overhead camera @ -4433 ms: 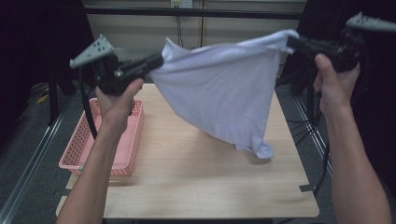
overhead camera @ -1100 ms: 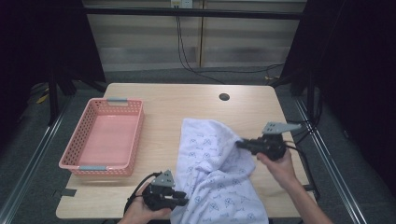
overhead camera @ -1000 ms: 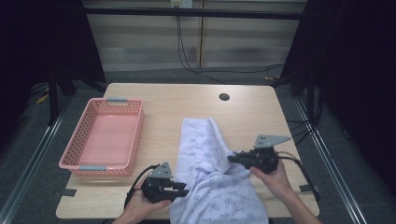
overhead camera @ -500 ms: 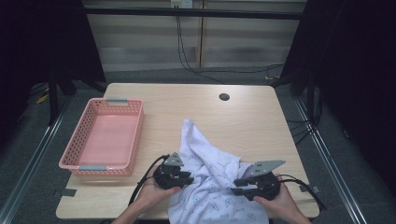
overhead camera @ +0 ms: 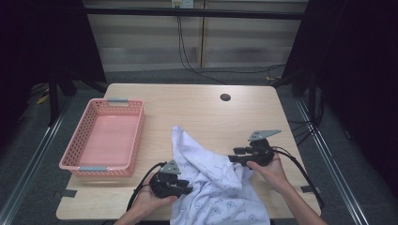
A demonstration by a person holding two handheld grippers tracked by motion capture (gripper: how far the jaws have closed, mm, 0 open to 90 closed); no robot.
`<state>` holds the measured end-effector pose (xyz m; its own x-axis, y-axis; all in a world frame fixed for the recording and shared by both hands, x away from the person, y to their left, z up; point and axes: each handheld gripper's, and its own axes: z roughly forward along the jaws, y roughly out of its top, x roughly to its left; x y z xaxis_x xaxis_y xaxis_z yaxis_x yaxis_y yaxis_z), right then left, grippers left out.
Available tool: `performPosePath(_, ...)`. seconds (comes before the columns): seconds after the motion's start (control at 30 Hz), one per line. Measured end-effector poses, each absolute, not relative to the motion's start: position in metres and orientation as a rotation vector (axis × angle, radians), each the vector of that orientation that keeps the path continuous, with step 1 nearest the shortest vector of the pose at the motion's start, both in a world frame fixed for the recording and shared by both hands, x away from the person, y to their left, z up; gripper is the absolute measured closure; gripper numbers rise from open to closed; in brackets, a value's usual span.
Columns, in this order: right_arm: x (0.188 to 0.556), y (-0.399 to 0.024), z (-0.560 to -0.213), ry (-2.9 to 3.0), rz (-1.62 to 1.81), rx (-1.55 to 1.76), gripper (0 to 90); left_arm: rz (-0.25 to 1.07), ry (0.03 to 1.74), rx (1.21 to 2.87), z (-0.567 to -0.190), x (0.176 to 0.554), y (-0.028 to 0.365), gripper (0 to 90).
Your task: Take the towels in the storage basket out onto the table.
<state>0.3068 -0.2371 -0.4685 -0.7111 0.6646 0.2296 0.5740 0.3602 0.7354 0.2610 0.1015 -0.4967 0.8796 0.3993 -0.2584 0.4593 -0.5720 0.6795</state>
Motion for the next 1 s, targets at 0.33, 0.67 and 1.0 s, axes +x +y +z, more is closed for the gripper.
performPosePath(0.33,0.302,-0.230,-0.499,2.564,1.135,1.113,49.5,-0.033,0.724,2.181,-0.495,0.286,0.102,56.2)
performPosePath(0.67,0.308,-0.239,-0.494,2.464,1.115,1.170,86.2,-0.009,0.679,2.207,-0.500,0.287,0.100,56.0)
performPosePath(1.0,0.293,-0.314,-0.470,2.187,1.237,1.348,86.6,-0.065,0.605,2.267,-0.496,0.264,0.104,59.7)
